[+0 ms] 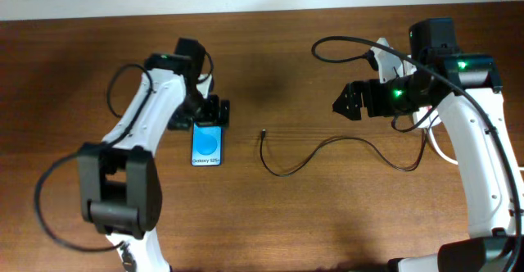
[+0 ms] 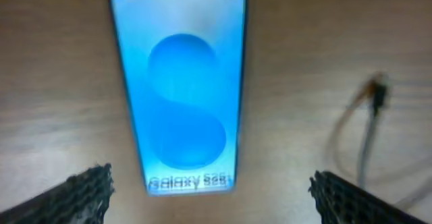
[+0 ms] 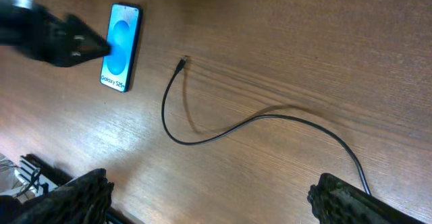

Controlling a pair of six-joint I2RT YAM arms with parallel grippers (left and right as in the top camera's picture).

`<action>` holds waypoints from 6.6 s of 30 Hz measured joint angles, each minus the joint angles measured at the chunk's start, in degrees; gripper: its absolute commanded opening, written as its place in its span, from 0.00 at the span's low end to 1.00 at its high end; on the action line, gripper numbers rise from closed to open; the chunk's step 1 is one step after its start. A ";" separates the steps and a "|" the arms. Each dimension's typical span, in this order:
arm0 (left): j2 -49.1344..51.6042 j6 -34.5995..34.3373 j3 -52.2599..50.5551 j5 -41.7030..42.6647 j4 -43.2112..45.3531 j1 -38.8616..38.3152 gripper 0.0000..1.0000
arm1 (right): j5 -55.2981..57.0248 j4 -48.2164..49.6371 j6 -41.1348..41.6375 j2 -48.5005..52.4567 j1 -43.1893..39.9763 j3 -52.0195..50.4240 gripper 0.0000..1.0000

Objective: Plug charger to phone and switch on socket
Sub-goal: 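Move the left gripper over the blue phone and lower onto it, then grasp the phone's top edge with the left gripper and lift it, then tilt the held phone upright toward the right gripper, then move the right gripper to the phone's bottom edge and grasp it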

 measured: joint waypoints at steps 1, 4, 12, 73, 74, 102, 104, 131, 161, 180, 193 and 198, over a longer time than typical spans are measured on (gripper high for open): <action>1.16 -0.35 -1.49 -0.39 2.16 -0.11 0.99 | 0.00 0.04 0.00 0.00 0.00 0.00 0.98; 3.43 -0.83 -3.23 -2.54 4.57 -0.15 0.99 | 0.17 -0.13 0.09 0.00 0.00 0.00 0.98; 6.60 1.01 -3.39 -4.83 7.21 -0.15 1.00 | 0.20 -0.13 0.07 0.00 0.00 0.00 0.98; 7.76 -15.63 17.40 24.61 -5.01 0.57 0.00 | 0.39 3.15 7.65 0.00 0.00 0.00 1.00; 7.76 -15.98 17.40 27.47 -5.64 0.59 0.00 | 0.42 3.15 7.69 0.00 0.00 0.00 1.00; 7.76 -30.14 17.51 48.02 -17.77 1.01 0.00 | 12.61 4.46 16.94 0.00 0.00 0.00 1.00; 7.76 -30.56 17.51 49.75 -17.94 1.01 0.00 | 12.94 4.46 17.29 0.00 0.00 0.00 1.00; 7.76 -42.10 17.51 69.11 -18.69 1.01 0.00 | 16.94 4.92 18.56 5.18 0.00 0.00 1.00; 7.78 -51.60 17.51 50.31 -11.65 0.98 0.00 | 13.40 6.32 18.60 5.35 0.00 0.00 1.00; 7.78 -63.65 17.51 25.79 -10.51 1.01 0.00 | -24.39 3.98 9.92 0.74 -9.01 0.09 0.98; 7.78 -64.04 17.51 25.46 -10.43 1.01 0.00 | -22.99 24.24 16.70 -3.56 -5.99 -16.76 0.89; 7.78 -64.04 17.53 25.38 -10.38 1.01 0.00 | -16.37 33.51 27.06 -3.37 1.86 -21.20 0.76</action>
